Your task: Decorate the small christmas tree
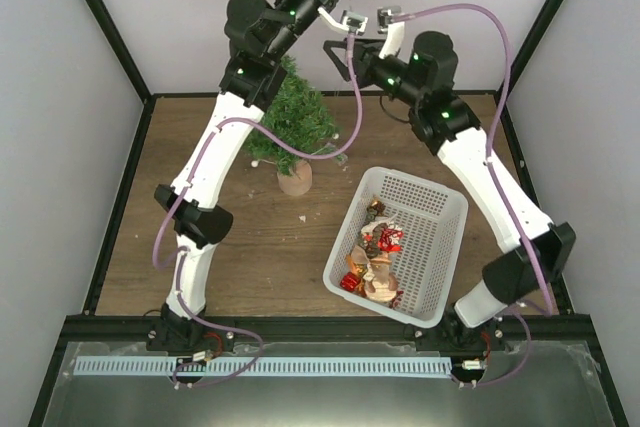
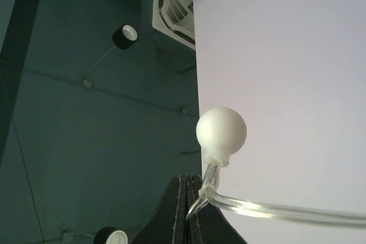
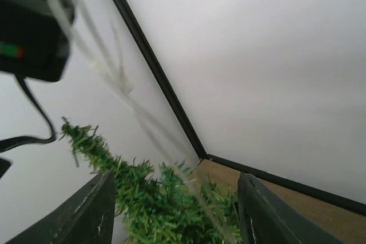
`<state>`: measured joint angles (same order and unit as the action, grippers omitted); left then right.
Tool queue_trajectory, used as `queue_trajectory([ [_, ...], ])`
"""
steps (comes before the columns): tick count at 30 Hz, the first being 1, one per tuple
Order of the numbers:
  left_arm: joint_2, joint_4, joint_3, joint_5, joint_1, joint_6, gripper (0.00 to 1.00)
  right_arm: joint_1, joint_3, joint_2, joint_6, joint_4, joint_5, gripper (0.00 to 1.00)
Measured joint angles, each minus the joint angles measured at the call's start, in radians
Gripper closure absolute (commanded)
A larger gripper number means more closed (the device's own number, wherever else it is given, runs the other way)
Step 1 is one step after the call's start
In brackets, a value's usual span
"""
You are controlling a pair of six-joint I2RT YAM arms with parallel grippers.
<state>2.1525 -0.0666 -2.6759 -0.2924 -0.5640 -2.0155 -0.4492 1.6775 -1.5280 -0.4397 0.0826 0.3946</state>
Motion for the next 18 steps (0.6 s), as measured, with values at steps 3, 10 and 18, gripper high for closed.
queue_trajectory([
  [3,0.000,-0.001,0.000,-0.005,0.002,0.000,1.00,-0.006,0.078,-0.072,0.000,0.010,-0.005,0.51],
  [10,0.000,-0.008,0.000,-0.009,0.045,0.008,1.00,-0.007,0.143,-0.132,0.014,0.056,-0.090,0.52],
  [18,-0.014,-0.011,0.003,-0.004,0.115,0.034,1.00,-0.007,0.210,-0.188,0.017,0.068,-0.193,0.51],
])
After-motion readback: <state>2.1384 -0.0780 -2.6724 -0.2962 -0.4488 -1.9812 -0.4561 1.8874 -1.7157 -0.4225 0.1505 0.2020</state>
